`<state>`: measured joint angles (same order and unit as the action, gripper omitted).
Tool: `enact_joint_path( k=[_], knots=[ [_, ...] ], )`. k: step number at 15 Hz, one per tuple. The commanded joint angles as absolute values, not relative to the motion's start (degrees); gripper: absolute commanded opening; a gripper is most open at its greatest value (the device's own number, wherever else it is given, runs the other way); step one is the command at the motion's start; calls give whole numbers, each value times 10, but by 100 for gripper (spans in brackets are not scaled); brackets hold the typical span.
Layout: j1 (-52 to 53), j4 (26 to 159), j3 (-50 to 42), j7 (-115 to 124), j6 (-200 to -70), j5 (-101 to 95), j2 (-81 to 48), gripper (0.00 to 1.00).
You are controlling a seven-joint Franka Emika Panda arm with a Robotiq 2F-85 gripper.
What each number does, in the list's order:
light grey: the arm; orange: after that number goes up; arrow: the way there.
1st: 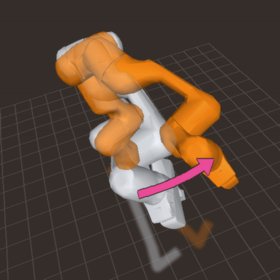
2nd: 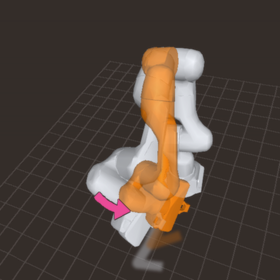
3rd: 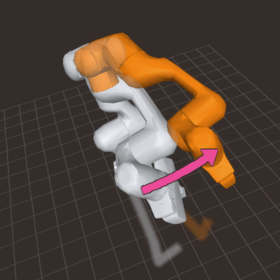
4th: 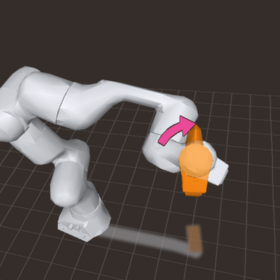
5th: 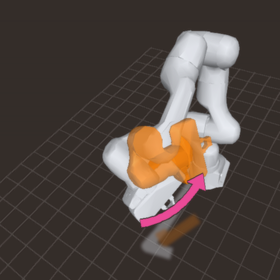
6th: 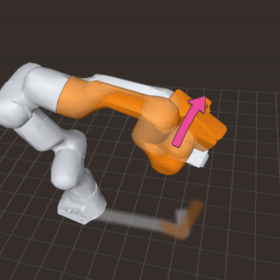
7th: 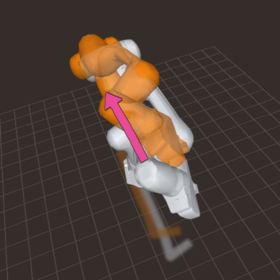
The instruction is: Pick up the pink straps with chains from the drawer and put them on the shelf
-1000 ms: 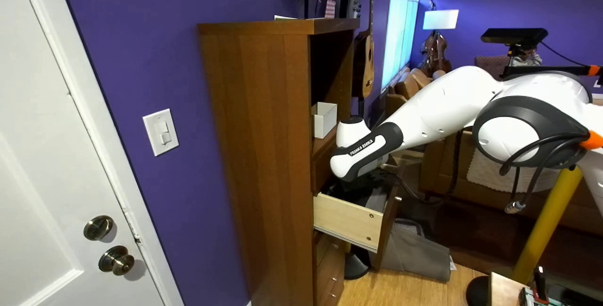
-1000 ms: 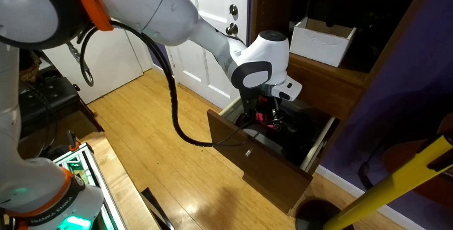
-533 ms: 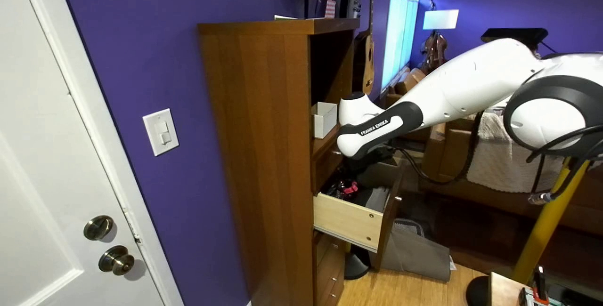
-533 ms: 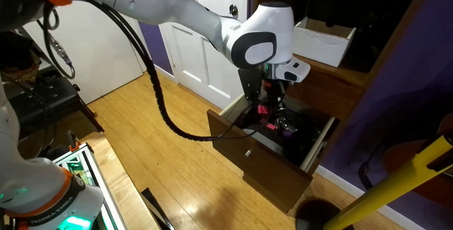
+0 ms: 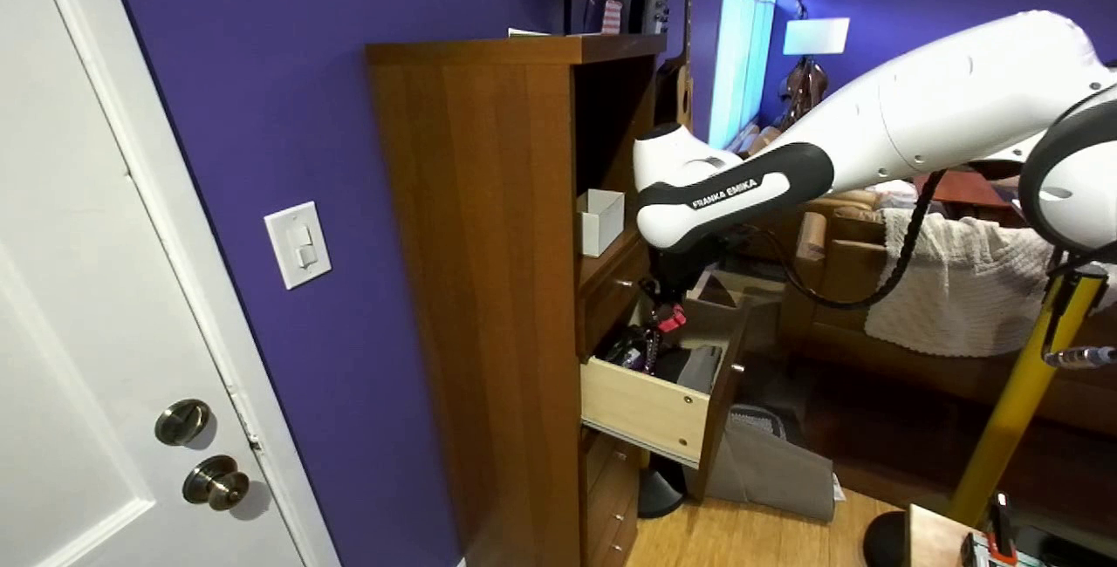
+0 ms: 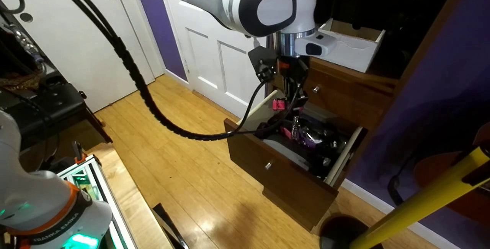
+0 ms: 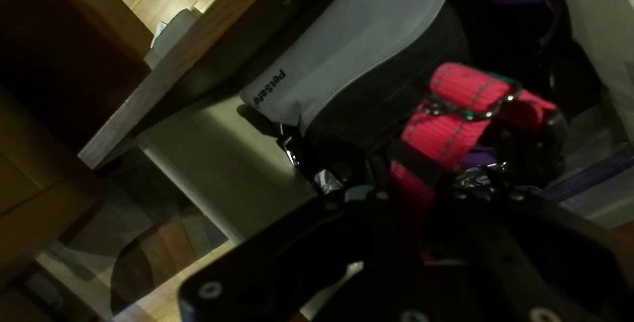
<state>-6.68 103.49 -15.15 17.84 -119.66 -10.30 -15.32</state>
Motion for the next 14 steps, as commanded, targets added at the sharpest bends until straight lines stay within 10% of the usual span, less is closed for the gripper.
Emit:
enact_joint_path(
  k=[1, 14],
  knots=[
    [-69, 1043, -146, 193, -1172, -125, -113, 1],
    [-81, 1012, -132, 182, -1181, -106, -57, 6]
  ],
)
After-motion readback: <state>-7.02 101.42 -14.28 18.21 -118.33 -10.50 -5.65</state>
